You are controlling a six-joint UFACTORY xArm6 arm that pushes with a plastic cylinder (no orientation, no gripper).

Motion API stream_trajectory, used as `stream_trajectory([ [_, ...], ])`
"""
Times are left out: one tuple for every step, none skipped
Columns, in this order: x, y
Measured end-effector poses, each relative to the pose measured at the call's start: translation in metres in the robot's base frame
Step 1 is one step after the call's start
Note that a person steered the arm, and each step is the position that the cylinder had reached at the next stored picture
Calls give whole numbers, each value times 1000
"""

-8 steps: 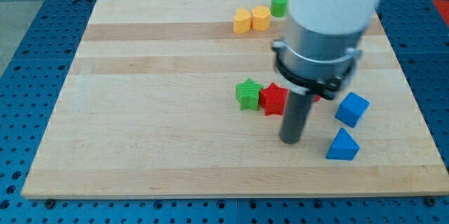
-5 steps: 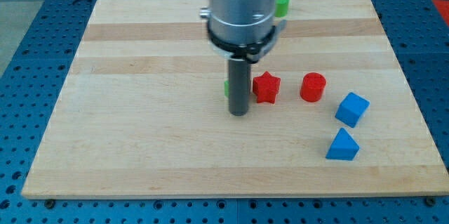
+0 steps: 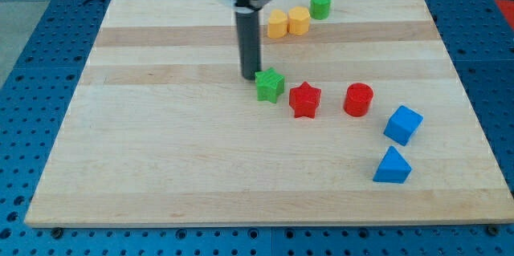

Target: Push the green star along with the red star towards the group of the blocks

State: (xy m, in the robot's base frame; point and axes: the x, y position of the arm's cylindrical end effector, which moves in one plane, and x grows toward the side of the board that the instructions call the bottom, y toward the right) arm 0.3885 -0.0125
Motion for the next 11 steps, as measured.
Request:
stream_trajectory([
  [4,25],
  [17,-18],
  [7,-40],
  [9,-63],
  [16,-54],
  [16,-51],
  [22,-47],
  [42,-29],
  [48,8],
  [48,30],
  [50,52],
])
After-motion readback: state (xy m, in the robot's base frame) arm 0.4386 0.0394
